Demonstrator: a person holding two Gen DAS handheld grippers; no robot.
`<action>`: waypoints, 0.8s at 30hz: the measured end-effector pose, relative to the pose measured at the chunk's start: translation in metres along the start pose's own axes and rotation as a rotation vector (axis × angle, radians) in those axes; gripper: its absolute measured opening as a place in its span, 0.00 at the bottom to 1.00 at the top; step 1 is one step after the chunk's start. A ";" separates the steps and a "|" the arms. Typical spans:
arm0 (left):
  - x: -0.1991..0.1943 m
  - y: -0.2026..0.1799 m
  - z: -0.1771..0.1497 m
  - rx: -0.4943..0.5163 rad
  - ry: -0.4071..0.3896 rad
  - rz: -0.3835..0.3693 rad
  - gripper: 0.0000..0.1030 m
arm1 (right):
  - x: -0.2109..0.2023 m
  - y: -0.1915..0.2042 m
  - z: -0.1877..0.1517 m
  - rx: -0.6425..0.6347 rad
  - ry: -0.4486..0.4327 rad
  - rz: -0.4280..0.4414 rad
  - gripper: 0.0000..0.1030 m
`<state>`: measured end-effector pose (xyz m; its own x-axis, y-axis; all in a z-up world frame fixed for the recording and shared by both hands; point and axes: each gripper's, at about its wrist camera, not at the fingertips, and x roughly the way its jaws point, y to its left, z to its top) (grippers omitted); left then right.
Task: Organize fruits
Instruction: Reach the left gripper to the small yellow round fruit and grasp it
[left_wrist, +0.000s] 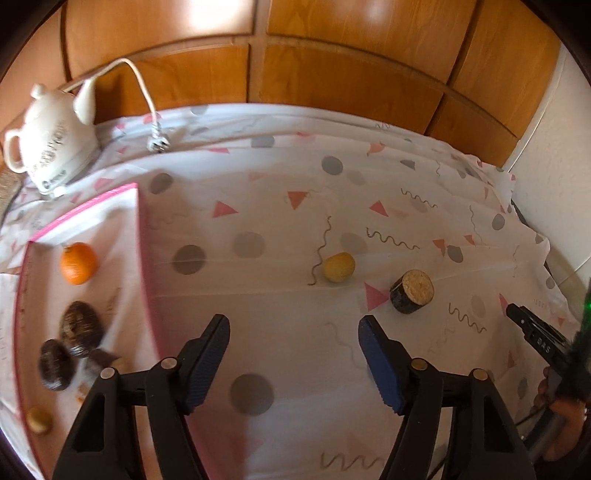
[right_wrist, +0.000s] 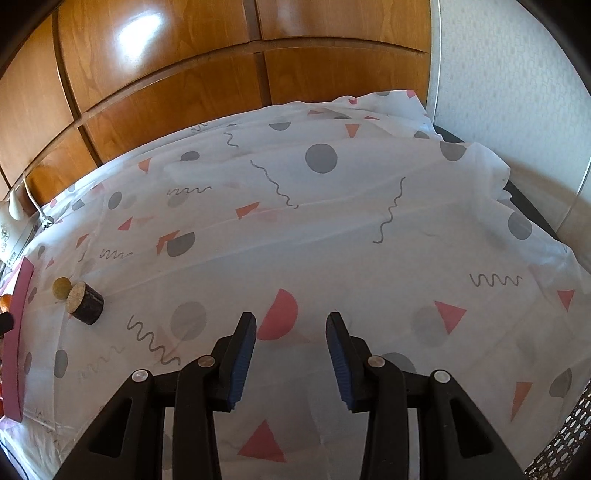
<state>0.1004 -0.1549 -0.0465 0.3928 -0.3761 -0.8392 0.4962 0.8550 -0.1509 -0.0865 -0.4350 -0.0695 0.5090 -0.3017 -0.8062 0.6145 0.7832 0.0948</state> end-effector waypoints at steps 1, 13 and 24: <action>0.005 -0.002 0.001 -0.002 0.005 -0.007 0.66 | 0.000 -0.002 0.000 0.004 -0.001 -0.002 0.39; 0.043 -0.018 0.015 -0.021 0.036 -0.021 0.53 | 0.006 -0.012 -0.001 0.032 0.003 -0.032 0.39; 0.058 -0.023 0.025 -0.069 0.013 -0.018 0.47 | 0.008 -0.013 0.000 0.035 -0.003 -0.046 0.45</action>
<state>0.1307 -0.2049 -0.0786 0.3741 -0.3879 -0.8424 0.4485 0.8707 -0.2017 -0.0907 -0.4479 -0.0772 0.4817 -0.3386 -0.8083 0.6581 0.7488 0.0785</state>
